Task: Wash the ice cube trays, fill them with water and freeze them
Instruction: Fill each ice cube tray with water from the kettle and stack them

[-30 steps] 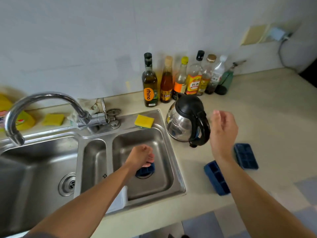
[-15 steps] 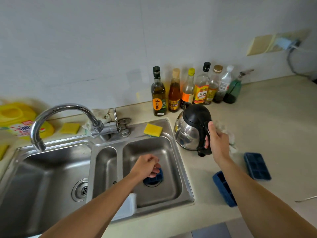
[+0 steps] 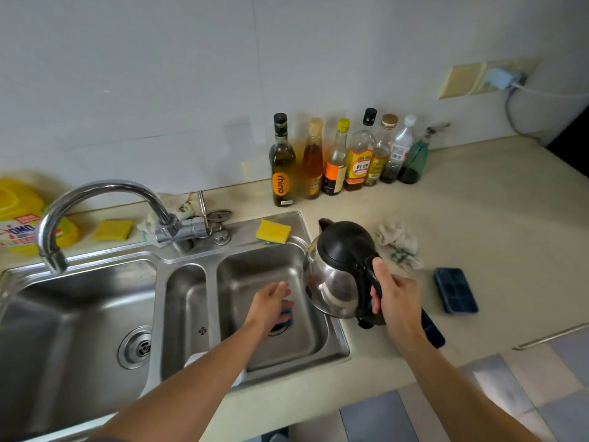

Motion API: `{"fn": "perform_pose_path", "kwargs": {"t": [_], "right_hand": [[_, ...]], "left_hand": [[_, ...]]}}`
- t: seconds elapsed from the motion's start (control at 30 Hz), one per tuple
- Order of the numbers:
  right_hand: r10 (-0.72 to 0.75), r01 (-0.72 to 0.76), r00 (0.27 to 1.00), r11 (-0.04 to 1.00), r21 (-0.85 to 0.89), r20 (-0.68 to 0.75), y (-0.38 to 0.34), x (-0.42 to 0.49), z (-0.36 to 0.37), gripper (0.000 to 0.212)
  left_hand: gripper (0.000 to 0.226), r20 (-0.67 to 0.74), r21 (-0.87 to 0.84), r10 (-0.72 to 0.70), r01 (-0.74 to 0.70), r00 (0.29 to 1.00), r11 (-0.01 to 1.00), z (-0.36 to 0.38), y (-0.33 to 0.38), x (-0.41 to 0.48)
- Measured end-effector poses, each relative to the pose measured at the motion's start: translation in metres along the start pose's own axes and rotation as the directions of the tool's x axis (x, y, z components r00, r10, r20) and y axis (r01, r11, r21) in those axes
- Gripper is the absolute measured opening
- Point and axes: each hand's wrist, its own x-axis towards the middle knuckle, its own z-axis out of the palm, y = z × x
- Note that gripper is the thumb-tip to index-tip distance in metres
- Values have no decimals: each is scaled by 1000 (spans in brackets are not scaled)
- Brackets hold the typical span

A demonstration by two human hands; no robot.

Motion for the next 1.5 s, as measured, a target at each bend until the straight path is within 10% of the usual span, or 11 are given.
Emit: {"fn": "perform_pose_path", "kwargs": {"t": [1.5], "right_hand": [[33,87,925,951,-296,378,-43,-58,19,67]], "left_hand": [[36,27,-423,-50,56,998,904,-26,-96,-63]]}}
